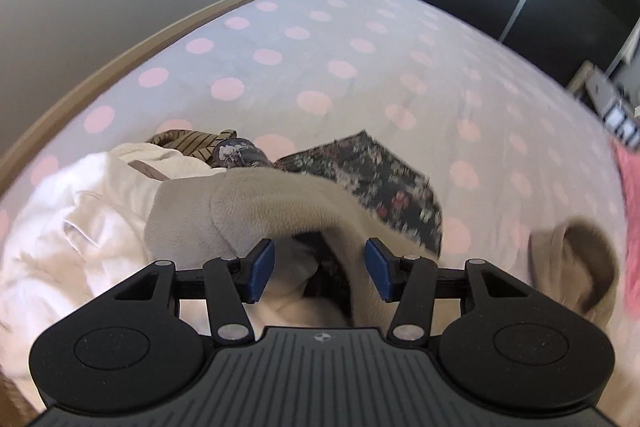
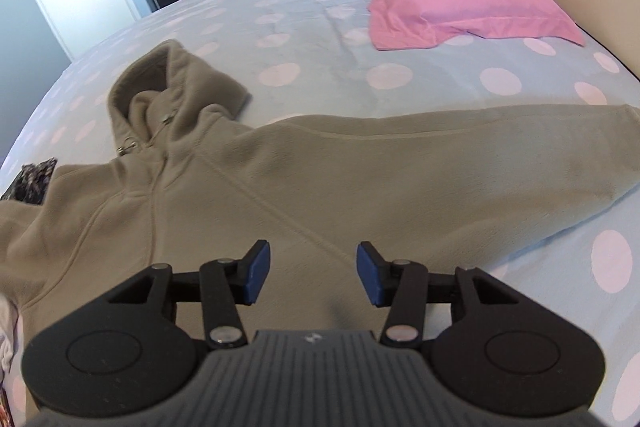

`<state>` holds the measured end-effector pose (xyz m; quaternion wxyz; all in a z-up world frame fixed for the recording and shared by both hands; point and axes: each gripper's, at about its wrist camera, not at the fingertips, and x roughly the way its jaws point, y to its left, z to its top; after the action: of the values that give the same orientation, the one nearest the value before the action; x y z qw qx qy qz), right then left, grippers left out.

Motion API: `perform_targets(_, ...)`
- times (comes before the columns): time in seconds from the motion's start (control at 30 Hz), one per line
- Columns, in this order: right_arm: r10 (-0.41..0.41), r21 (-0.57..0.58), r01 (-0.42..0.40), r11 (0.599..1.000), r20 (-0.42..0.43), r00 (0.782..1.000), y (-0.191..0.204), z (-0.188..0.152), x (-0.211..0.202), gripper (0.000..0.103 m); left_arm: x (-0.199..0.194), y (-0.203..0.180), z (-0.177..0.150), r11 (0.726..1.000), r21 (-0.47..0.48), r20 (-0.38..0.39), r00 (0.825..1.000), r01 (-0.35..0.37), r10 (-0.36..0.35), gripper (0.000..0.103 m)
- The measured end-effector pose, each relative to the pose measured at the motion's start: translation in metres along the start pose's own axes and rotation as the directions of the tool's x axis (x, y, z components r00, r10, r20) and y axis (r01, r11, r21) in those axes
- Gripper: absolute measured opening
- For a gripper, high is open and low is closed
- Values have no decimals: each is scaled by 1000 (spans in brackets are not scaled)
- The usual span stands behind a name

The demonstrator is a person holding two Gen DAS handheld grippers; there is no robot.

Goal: Fold clothes

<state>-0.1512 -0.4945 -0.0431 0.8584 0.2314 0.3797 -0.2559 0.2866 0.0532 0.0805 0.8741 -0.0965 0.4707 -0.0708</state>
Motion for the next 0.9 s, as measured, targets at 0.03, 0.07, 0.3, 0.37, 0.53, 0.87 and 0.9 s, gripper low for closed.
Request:
perform_targets(0.03,2,-4,-2,1000,4,1000,3,-2,-3,51,4,2,2,999,-36,3,1000,16,-16,51)
perform_targets(0.07,4,-8,-4,1000,8,1000,7,-3,-6,51,9,2,3,998,-63,-4,1000,28,-28,53)
perform_targets(0.3,-17,-10,17,1000,43,999,17,-5,-7,52,41,1,6,990,-130,-28,998,-60,57,8)
perform_targets(0.37,-38,-60,42,997,60,997,22,-6,-6,52,36,3,3,989,-129,-12,998,-67,66,7)
perform_targets(0.53,-40,-137,50,989,72,997,28,-7,-3,52,-11,-8,-14,997,-45,108,992,-55,59,7)
perform_targets(0.87,10,-213,12,977,100,995,38,-10,-13,52,-111,-16,-60,975,161,277,955,-155,106,6)
perform_targets(0.9,13,-216,9,976,102,995,39,-10,-14,52,-106,-11,-63,974,160,257,959,-161,117,6)
